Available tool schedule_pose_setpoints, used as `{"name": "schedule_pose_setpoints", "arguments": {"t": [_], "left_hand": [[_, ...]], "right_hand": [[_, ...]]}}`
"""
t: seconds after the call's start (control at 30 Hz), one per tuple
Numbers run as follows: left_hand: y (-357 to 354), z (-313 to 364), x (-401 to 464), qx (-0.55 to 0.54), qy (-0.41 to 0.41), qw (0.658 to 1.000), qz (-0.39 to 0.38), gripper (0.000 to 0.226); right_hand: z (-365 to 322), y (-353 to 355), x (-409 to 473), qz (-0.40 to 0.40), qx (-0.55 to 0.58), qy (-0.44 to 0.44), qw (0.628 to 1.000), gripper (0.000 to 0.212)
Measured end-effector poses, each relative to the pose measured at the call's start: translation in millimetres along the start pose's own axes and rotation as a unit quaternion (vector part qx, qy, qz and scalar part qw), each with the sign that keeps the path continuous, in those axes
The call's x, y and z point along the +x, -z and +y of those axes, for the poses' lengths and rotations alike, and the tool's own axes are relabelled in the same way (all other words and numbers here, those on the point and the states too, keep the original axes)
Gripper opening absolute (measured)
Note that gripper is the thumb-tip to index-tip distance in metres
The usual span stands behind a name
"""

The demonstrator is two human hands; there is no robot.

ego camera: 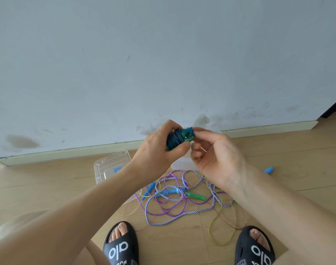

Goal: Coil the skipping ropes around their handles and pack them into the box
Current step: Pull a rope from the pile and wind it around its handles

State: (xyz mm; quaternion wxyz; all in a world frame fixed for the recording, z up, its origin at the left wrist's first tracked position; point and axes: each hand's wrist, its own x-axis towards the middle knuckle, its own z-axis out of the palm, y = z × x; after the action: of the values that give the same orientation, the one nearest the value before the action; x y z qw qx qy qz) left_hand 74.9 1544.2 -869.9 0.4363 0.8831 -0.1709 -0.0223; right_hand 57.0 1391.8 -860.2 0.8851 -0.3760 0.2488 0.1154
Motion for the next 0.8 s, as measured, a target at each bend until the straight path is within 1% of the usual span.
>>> {"name": "schedule_pose_setpoints", "arguments": {"t": [0.1, 0.23, 0.33, 0.4, 0.47, 0.57, 0.73, 0.8], "left_hand": [[0.8, -0.8, 0.5, 0.021, -0.009, 1.0, 0.006, 0.023], [0.3, -1.4, -0.4, 0.034, -0.005, 0.999, 0.012, 0.025], [1.7, -3.1, 0.5, 0.03, 0.001, 0.999, 0.017, 0.022], [3.0, -3.7, 0.7, 0.032, 0.001, 0.999, 0.018, 0.022], [2.9, -4.1, 0.4, 0.04, -0.008, 0.999, 0.017, 0.024], [2.1, -3.3, 0.4, 0.042, -0.015, 0.999, 0.025, 0.026], [3.0, -3.6, 1.3, 0.062, -0.037, 0.997, 0.029, 0.029], [3.0, -3.4, 0.6, 0.084, -0.048, 0.995, 0.029, 0.03]], "right_hand": [[0.8, -0.2, -1.3, 0.003, -0.044, 0.033, 0.998, 0.012], [1.4, -1.3, -1.7, 0.006, -0.143, 0.113, 0.983, 0.007], [5.9, -0.1, -3.9, 0.01, -0.264, 0.185, 0.947, 0.007], [9.1, 0.2, -6.5, 0.006, -0.321, 0.214, 0.923, 0.009], [9.7, 0.0, -7.4, 0.001, -0.33, 0.226, 0.916, 0.009], [9.3, 0.3, -6.5, 0.006, -0.318, 0.23, 0.92, 0.008], [7.5, -2.0, -5.0, 0.005, -0.274, 0.194, 0.942, 0.009], [6.2, -2.2, -5.0, 0.011, -0.291, 0.205, 0.935, 0.011]]}}
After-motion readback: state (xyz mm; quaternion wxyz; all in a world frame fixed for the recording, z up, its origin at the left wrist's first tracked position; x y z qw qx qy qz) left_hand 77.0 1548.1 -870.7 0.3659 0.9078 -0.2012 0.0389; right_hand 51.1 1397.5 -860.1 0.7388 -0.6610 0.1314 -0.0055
